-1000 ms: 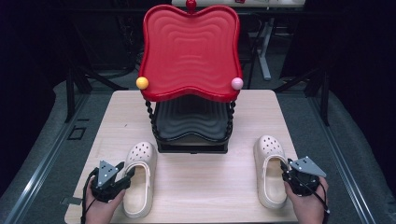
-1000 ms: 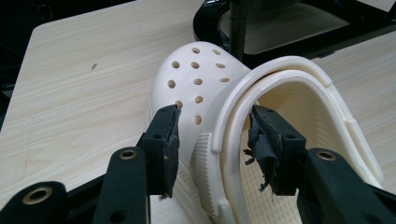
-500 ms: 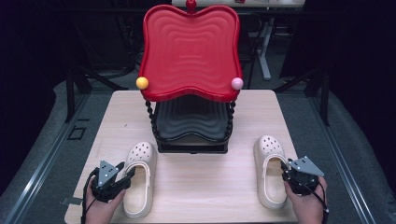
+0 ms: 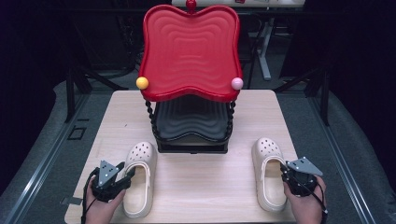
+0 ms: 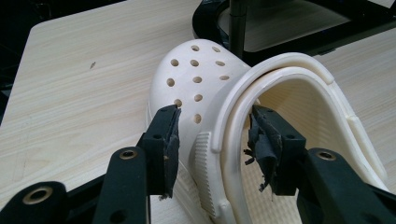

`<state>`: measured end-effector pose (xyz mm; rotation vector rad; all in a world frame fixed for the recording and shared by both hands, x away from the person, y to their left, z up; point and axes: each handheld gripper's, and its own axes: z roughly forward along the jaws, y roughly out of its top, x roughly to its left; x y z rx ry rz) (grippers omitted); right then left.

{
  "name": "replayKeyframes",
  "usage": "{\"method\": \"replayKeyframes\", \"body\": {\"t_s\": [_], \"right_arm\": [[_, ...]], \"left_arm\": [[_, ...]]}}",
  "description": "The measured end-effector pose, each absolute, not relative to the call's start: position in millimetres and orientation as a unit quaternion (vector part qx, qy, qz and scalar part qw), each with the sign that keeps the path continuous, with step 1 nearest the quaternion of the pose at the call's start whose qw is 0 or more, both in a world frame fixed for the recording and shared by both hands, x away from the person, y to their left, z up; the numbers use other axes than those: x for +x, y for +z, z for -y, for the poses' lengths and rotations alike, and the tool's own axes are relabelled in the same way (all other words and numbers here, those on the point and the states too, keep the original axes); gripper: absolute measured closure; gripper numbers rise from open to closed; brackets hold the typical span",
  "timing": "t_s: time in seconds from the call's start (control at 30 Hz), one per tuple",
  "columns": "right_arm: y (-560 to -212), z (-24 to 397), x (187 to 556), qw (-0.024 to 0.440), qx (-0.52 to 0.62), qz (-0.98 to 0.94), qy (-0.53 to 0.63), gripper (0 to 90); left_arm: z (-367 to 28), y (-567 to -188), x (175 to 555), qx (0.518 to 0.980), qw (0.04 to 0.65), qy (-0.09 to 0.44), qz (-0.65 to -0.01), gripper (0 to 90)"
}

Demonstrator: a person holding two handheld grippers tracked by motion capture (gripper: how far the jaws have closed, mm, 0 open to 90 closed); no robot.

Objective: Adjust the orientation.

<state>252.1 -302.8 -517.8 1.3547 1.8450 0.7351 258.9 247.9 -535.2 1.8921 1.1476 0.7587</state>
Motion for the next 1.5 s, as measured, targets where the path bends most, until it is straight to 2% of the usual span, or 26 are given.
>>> {"method": "replayKeyframes", "body": {"t_s": [0.4,0.63,0.8,0.9,1.0,1.2,1.5], "right_arm": [[-514.4,251.1,249.9,0.345,0.505,-0.731,0.304,76.0],[-518.4,235.2,251.3,0.341,0.516,-0.728,0.295,74.8],[-519.8,236.7,249.6,0.329,0.518,-0.726,0.310,72.2],[-519.9,239.8,247.5,0.326,0.503,-0.734,0.320,67.4],[-521.0,241.2,245.5,0.329,0.483,-0.744,0.323,65.5],[-525.7,247.2,247.8,0.316,0.490,-0.743,0.328,66.1],[-529.1,252.3,251.0,0.298,0.506,-0.730,0.350,71.3]], "left_arm": [[-248.1,-533.5,258.0,0.744,0.394,0.300,-0.449,53.7],[-246.5,-533.2,257.7,0.746,0.396,0.300,-0.444,55.4],[-243.9,-533.1,257.3,0.753,0.386,0.306,-0.438,57.0],[-241.1,-533.7,257.1,0.756,0.378,0.311,-0.435,58.1],[-239.8,-534.0,257.7,0.759,0.371,0.309,-0.437,61.8],[-239.0,-533.0,256.3,0.758,0.352,0.315,-0.450,65.3],[-243.0,-535.7,258.5,0.749,0.356,0.293,-0.475,70.9]]}}
